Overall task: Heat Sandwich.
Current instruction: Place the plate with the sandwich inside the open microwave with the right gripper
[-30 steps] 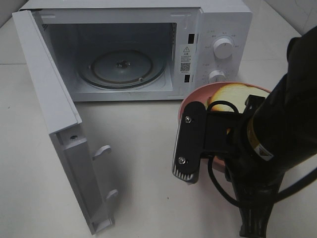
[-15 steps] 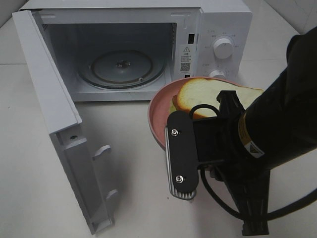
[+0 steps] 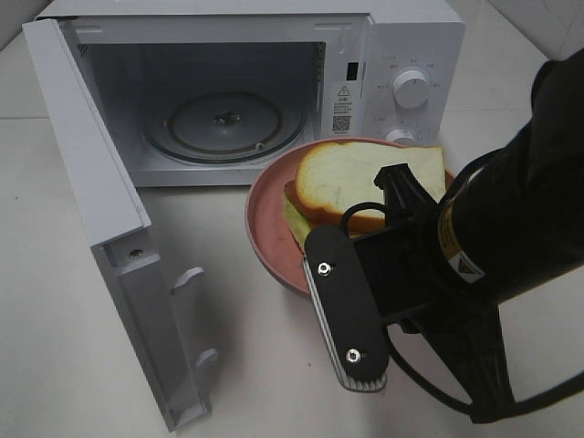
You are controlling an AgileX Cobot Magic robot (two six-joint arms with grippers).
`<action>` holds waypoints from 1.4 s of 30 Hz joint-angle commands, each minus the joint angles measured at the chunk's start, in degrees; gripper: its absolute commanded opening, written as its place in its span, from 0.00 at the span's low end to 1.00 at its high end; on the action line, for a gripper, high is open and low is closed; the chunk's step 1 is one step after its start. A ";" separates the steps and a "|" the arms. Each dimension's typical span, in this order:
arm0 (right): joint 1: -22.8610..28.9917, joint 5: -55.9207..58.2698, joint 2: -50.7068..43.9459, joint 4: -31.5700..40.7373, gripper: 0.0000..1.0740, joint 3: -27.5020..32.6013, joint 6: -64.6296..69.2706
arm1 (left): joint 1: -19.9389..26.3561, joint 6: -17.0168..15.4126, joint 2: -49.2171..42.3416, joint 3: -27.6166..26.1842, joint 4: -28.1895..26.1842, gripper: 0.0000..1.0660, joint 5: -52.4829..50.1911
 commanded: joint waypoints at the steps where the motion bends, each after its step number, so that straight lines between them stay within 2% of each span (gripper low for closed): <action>1: -3.32 -1.60 -0.57 1.43 0.02 0.06 -6.13 | -0.06 0.00 -0.97 0.00 -0.06 0.92 -0.69; 3: -6.02 -2.29 -0.57 3.61 0.02 0.06 -12.95 | -0.06 0.00 -0.97 0.00 -0.06 0.92 -0.69; 10: -9.91 -4.98 -0.57 5.96 0.02 0.06 -23.84 | -0.06 0.00 -0.97 0.00 -0.06 0.92 -0.69; 19: -15.87 -8.71 -0.57 17.59 0.00 0.06 -44.75 | -0.06 0.00 -0.97 0.00 -0.06 0.92 -0.69; 24: -18.68 -9.34 -0.57 18.51 0.00 0.06 -49.96 | -0.06 0.00 -0.97 0.00 -0.06 0.92 -0.69; 35: -18.79 -8.71 -0.57 18.51 0.00 0.06 -52.08 | -0.06 0.00 -0.97 0.00 -0.06 0.92 -0.69; 42: -18.68 -9.17 1.20 24.75 0.00 -0.06 -56.84 | -0.06 0.00 -0.97 0.00 -0.06 0.92 -0.69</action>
